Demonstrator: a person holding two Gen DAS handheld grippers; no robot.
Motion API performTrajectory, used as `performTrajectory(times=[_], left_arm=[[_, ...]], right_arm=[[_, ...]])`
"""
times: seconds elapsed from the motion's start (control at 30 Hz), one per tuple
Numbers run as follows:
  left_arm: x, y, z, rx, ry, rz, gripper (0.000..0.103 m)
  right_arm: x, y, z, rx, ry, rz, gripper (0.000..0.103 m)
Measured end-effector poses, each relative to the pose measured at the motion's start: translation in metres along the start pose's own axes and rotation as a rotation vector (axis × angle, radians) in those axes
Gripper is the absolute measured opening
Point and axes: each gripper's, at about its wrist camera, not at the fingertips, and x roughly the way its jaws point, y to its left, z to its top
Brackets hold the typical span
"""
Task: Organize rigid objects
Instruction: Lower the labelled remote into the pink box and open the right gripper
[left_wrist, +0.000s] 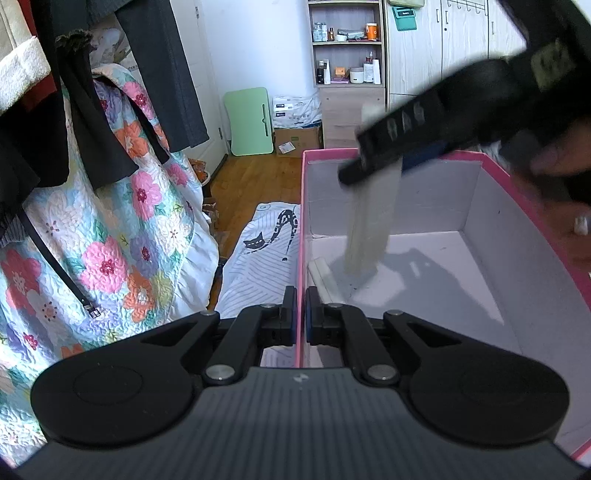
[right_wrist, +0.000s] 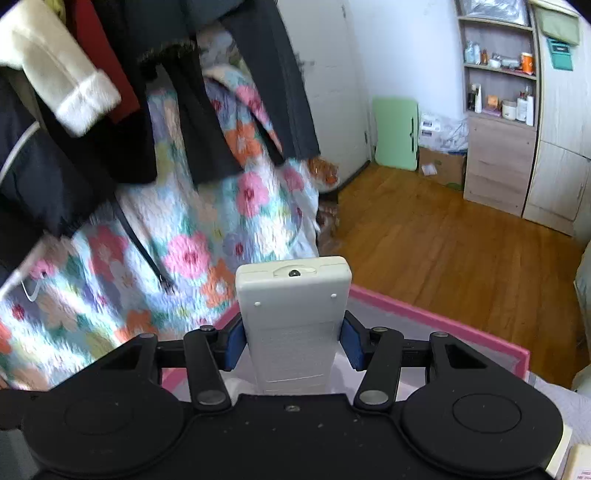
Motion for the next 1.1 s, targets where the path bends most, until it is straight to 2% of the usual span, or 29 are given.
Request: performTrajectory(times=[0.07, 0.17, 0.33, 0.53, 0.7, 0.87, 1.0, 1.1], left_arm=[[-0.001, 0.000, -0.001, -0.004, -0.002, -0.003, 0.003], [-0.002, 0.000, -0.002, 0.008, -0.015, -0.006, 0.003], [-0.003, 0.001, -0.002, 0.007, -0.028, -0.008, 0.003], [-0.002, 0.001, -0.003, 0.005, -0.028, -0.005, 0.003], [-0.003, 0.000, -0.002, 0.007, -0.026, 0.000, 0.003], [-0.003, 0.000, -0.002, 0.003, -0.027, -0.002, 0.003], [-0.003, 0.000, -0.001, -0.005, -0.026, 0.000, 0.003], [-0.002, -0.001, -0.001, 0.001, -0.024, 0.007, 0.003]], right_arm=[[0.004, -0.002, -0.008, 0.012, 0.076, -0.016, 0.058], [-0.009, 0.007, -0.022, -0.041, 0.097, -0.023, 0.058], [-0.027, 0.014, -0.044, -0.066, 0.203, -0.055, 0.058], [-0.032, 0.029, -0.056, -0.123, 0.218, -0.087, 0.058], [-0.027, 0.032, -0.058, -0.117, 0.237, -0.113, 0.058], [-0.008, 0.021, -0.069, -0.007, 0.318, -0.083, 0.058], [-0.004, 0.025, -0.066, -0.030, 0.346, -0.070, 0.058], [0.006, 0.021, -0.064, 0.030, 0.386, -0.003, 0.061]])
